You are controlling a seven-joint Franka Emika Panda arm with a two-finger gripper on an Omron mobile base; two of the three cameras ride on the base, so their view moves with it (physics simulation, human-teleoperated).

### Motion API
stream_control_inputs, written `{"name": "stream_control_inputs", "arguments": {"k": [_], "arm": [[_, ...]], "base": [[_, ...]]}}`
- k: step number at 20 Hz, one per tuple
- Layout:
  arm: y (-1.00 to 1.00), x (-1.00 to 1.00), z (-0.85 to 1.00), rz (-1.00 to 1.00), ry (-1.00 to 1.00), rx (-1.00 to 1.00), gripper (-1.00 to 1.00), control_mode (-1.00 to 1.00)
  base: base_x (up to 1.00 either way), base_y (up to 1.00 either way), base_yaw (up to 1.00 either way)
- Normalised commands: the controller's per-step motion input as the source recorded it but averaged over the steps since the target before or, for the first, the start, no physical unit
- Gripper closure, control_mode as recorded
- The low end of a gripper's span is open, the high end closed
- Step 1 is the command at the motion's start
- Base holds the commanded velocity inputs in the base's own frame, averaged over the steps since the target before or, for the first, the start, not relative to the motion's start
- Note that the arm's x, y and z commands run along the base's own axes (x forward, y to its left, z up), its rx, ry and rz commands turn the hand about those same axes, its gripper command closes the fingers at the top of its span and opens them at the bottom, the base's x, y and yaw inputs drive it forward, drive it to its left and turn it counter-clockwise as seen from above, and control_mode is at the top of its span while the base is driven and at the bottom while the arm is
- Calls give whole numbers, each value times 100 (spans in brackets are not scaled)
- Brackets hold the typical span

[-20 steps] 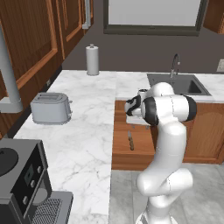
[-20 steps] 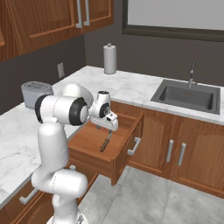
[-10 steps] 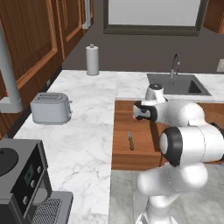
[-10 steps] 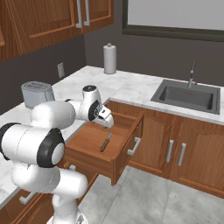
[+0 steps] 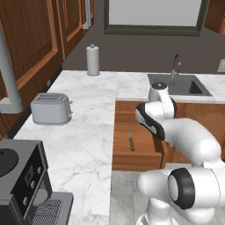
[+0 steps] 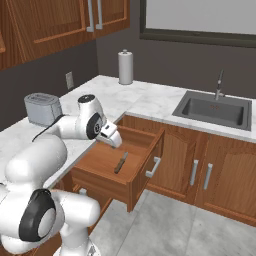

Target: Pick up the metallic utensils from the counter and place them in the open drawer. Make sure not to pick up any wooden utensils.

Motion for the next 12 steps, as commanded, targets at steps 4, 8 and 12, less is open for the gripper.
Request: {"name": "stream_control_inputs", "arguments": {"k": [4, 8, 12], "arm": [[0, -59, 62, -3, 6, 15, -100, -100], [0, -70, -4, 4, -11, 1, -100, -100], [0, -16, -12, 4, 1, -4, -100, -100]], "base": [[0, 0, 0], [0, 0, 0], [0, 0, 0]]}}
